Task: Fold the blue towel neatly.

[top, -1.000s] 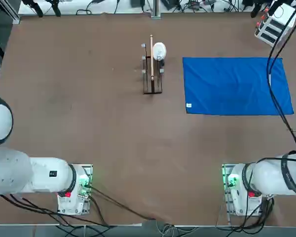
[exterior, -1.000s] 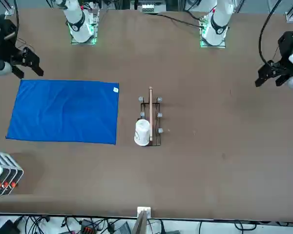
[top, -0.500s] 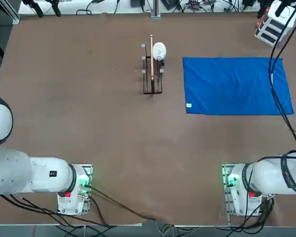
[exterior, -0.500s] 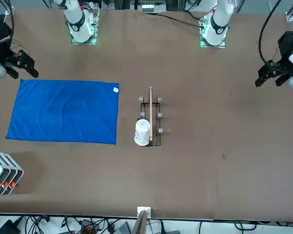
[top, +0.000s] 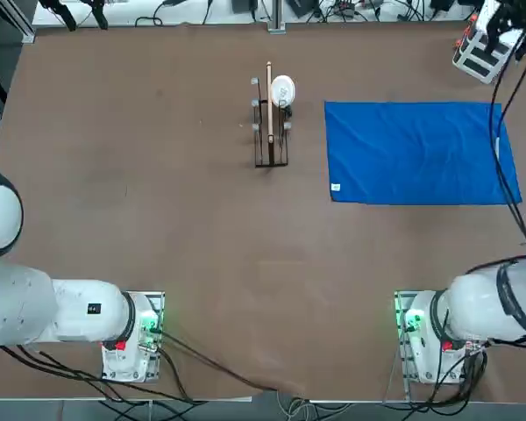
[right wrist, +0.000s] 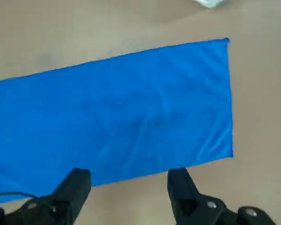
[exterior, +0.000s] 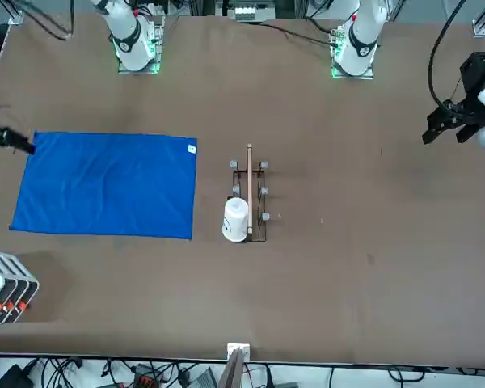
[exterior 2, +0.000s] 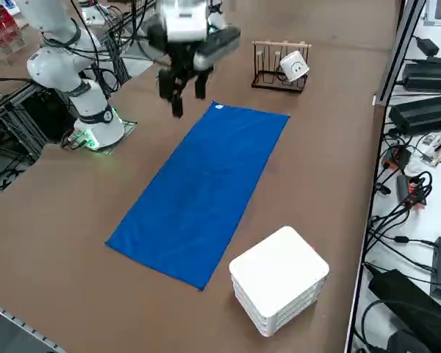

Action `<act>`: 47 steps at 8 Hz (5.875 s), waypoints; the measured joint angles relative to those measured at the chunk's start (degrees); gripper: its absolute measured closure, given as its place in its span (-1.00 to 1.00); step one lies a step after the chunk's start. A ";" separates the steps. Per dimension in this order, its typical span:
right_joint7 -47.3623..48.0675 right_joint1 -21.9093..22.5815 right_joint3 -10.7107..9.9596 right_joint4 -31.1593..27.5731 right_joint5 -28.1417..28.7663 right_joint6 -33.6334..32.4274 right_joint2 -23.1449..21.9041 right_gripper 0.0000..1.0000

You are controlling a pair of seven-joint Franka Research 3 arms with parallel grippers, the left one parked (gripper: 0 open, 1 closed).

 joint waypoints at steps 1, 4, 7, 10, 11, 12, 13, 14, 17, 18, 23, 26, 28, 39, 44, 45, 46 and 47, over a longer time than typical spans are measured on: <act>-0.09 -2.55 -0.02 -2.47 0.00 3.49 0.84 -1.00; -0.88 -8.19 -0.01 -11.16 -0.01 14.30 2.08 -1.00; -8.08 -14.84 -0.05 -17.21 -0.01 20.80 2.22 -0.98; -13.01 -20.28 -0.07 -22.71 -0.01 28.70 3.81 -0.87; -13.33 -21.73 -0.06 -23.34 -0.01 29.59 4.90 -0.83; -14.67 -23.88 -0.05 -23.74 -0.02 30.71 6.50 -0.81; -16.28 -25.86 -0.07 -24.23 -0.02 32.06 8.08 -0.75; -17.41 -27.51 -0.07 -25.13 -0.02 34.52 9.70 -0.70; -21.31 -30.89 -0.04 -26.77 -0.04 40.10 13.63 -0.42; -22.50 -31.91 -0.04 -26.77 -0.04 40.41 14.08 -0.39; -23.35 -33.70 -0.01 -26.82 -0.04 45.60 17.60 -0.25; -23.43 -33.89 0.09 -26.75 -0.04 45.54 17.56 -0.14; -23.45 -34.04 0.19 -26.74 -0.04 45.09 17.51 0.02; -27.30 -34.64 1.49 -21.82 -0.12 33.06 15.84 0.95; -28.17 -33.27 13.19 -15.10 -0.10 16.66 6.54 0.95; -28.08 -31.62 16.01 -15.10 -0.09 15.12 4.73 0.95; -27.89 -29.47 18.13 -15.11 -0.08 14.01 3.32 0.95; -27.02 -26.88 19.72 -15.13 -0.05 12.87 2.33 0.95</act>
